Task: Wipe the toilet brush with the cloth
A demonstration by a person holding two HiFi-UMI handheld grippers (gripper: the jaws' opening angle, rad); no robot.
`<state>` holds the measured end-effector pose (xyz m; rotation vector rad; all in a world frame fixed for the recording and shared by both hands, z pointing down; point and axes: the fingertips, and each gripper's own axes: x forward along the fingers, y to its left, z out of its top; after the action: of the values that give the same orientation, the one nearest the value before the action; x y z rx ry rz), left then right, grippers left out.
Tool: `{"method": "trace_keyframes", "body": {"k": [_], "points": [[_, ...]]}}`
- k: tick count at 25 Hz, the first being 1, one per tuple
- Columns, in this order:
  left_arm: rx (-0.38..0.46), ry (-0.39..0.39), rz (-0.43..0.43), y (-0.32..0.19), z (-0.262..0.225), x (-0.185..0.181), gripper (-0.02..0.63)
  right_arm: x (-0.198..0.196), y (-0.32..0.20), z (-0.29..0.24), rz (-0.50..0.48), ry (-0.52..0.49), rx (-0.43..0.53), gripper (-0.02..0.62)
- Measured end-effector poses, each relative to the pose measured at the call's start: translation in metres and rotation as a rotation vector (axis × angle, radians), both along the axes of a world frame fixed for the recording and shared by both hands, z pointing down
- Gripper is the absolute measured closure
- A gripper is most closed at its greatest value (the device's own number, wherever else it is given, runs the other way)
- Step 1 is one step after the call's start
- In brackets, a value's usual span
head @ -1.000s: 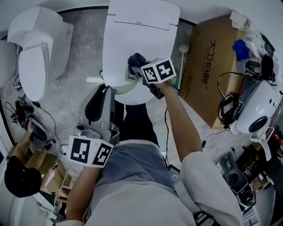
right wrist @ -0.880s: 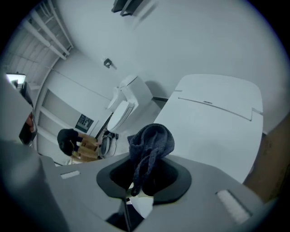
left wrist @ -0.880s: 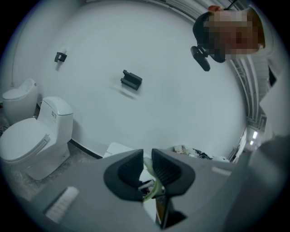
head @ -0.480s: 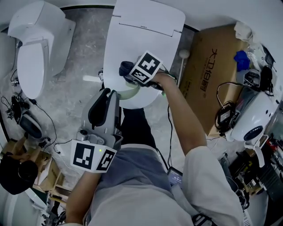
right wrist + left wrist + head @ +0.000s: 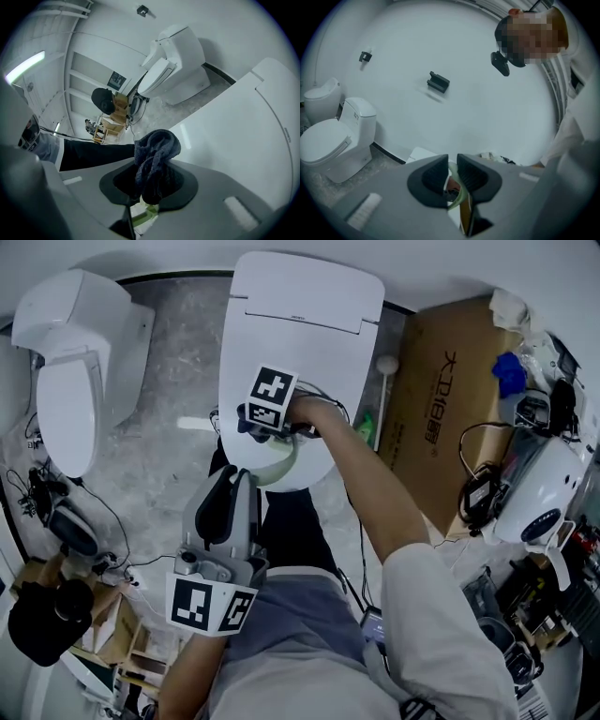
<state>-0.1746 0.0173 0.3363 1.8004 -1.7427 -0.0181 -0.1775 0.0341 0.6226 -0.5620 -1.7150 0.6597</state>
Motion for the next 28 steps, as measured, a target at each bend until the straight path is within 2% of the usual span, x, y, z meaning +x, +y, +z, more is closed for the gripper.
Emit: {"method": "trace_keyframes", "body": {"k": [8, 14, 18, 22, 28], "points": [[0.001, -0.014, 0.003, -0.004, 0.000, -0.002, 0.606, -0.005, 0.003, 0.023, -0.134, 0.076, 0.074, 0.497], [0.005, -0.013, 0.012, -0.003, 0.000, -0.001, 0.606, -0.004, 0.002, 0.034, -0.158, 0.109, 0.074, 0.497], [0.013, -0.011, 0.016, -0.002, 0.001, -0.004, 0.606, -0.007, 0.000, 0.045, -0.172, 0.127, 0.116, 0.496], [0.013, -0.009, 0.022, -0.001, 0.002, -0.004, 0.606, -0.008, -0.004, 0.057, -0.136, 0.151, 0.150, 0.495], [0.018, -0.012, 0.018, 0.001, 0.002, -0.004, 0.606, -0.008, -0.020, 0.067, 0.014, 0.187, 0.189, 0.495]]}}
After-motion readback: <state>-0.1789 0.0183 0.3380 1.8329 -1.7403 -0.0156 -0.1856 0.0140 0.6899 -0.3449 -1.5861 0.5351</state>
